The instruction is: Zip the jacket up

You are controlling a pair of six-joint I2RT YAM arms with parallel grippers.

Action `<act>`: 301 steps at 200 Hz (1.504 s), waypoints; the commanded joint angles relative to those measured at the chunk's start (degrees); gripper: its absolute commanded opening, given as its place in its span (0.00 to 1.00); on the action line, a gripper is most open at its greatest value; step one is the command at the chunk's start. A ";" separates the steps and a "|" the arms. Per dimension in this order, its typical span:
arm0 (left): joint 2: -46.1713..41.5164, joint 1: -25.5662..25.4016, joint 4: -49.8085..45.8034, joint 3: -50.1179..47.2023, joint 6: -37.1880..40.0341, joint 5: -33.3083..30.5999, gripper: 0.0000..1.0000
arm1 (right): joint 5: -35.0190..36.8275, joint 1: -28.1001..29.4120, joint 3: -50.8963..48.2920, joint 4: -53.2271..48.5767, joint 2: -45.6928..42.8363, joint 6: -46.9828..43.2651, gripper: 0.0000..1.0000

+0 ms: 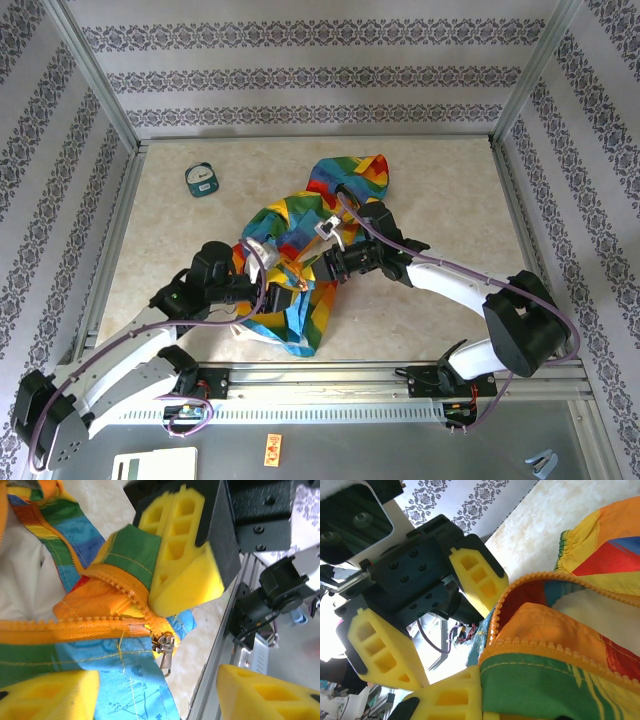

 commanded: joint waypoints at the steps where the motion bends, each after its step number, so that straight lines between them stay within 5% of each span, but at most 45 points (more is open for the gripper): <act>1: -3.09 0.73 3.47 -1.72 -5.28 -3.46 0.65 | 1.36 -0.18 -0.77 4.70 -0.16 0.85 0.00; 72: -11.35 1.36 14.00 -10.29 -20.81 -9.65 0.72 | 5.94 0.11 -3.76 9.50 -0.42 3.03 0.00; 167: -14.50 1.35 24.68 -17.56 -31.61 -10.52 0.74 | 7.64 0.19 -4.56 13.28 1.30 4.76 0.00; 236: -14.50 1.37 28.44 -20.75 -34.85 -9.72 0.67 | 7.61 0.34 -4.43 15.10 2.33 5.74 0.00; 301: -16.06 1.37 11.57 -9.62 -24.53 -12.75 0.67 | 10.17 -1.44 -5.56 12.43 -5.33 6.63 0.00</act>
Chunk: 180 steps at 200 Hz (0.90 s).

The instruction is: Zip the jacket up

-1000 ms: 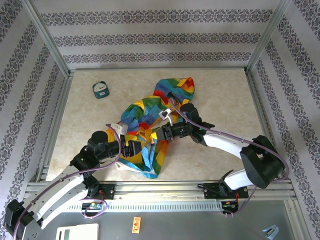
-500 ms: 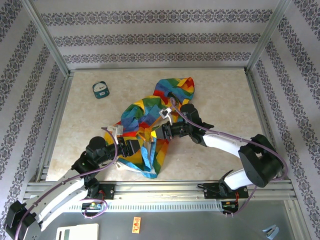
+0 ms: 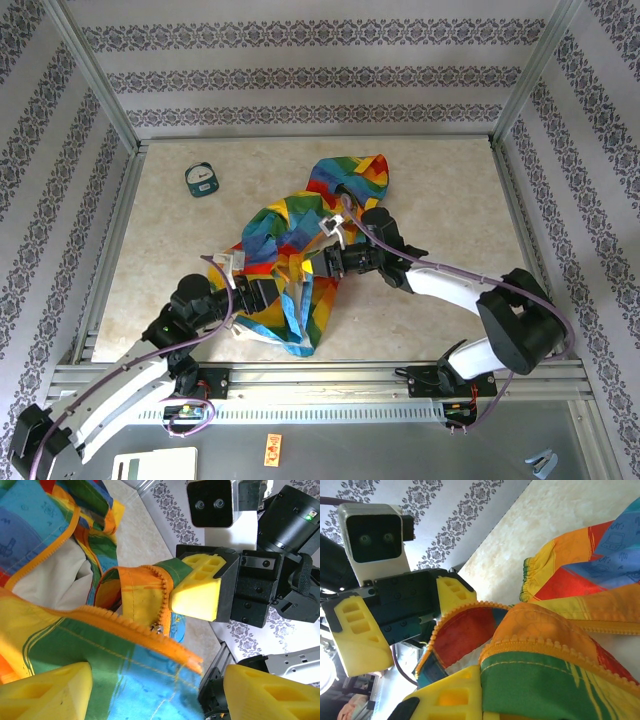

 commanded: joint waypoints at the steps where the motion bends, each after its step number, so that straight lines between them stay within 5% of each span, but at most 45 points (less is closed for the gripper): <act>1: -0.90 0.63 -7.16 7.05 6.29 -1.66 0.67 | 1.70 -1.04 -0.87 0.62 -5.33 0.31 0.00; 39: 4.45 0.27 -13.71 17.46 14.83 0.08 0.56 | 3.45 -1.41 -2.08 0.56 -10.76 -1.78 0.00; 127: 20.51 -2.44 0.86 21.04 17.07 9.93 0.27 | 2.90 -1.52 -1.34 -0.05 -14.70 -9.19 0.00; 180: 22.09 -2.98 5.07 19.12 15.18 11.23 0.26 | 2.59 -1.52 -1.16 1.18 -14.09 -8.71 0.00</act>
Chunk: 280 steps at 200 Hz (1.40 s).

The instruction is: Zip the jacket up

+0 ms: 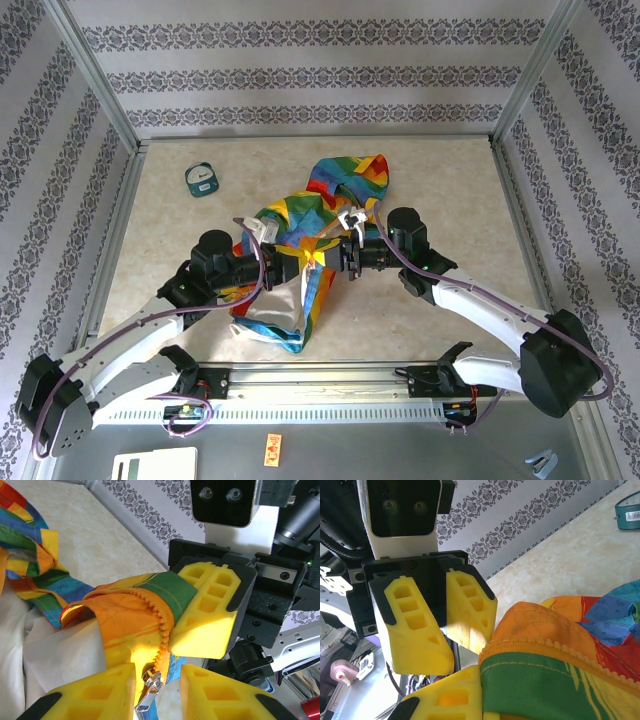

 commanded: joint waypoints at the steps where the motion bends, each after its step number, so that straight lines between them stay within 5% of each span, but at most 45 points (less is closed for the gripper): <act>1: 0.59 -0.92 5.72 -0.97 -0.67 2.36 0.26 | -0.56 -0.39 0.81 2.42 -0.12 -1.37 0.00; 62: 3.35 -1.38 8.73 -2.31 -1.75 3.78 0.25 | -0.35 -0.39 0.72 2.69 -0.55 -1.21 0.00; 159: 4.13 -2.02 5.27 -2.01 -1.83 6.83 0.01 | 0.32 -0.54 0.63 3.47 -0.03 -1.32 0.00; 280: 3.69 -3.71 -0.25 -3.76 -2.47 6.72 0.05 | 8.26 -0.65 -0.75 3.22 -1.51 -3.22 0.00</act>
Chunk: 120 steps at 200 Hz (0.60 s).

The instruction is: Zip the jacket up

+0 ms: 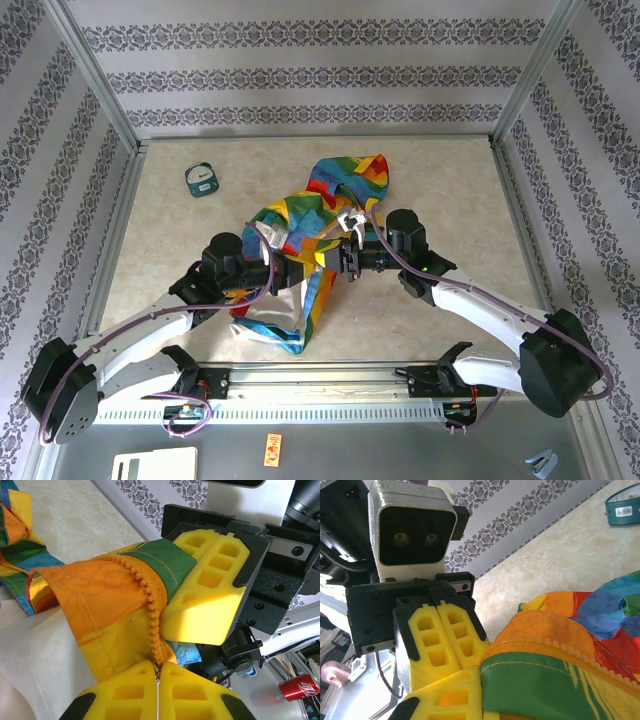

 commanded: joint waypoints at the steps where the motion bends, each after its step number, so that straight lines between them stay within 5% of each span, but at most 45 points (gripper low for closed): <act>1: -0.83 -2.21 -4.52 -1.52 0.14 2.86 0.06 | 5.84 -0.67 -0.06 3.79 -1.54 -2.09 0.00; 55: -5.20 -1.89 -12.23 0.25 3.92 -1.47 0.35 | 5.31 -0.93 -0.93 3.70 -1.62 -2.00 0.00; 120: -13.27 2.95 -10.10 -2.33 -0.43 -2.39 0.46 | 3.74 -1.03 -1.48 4.49 -2.24 -1.84 0.00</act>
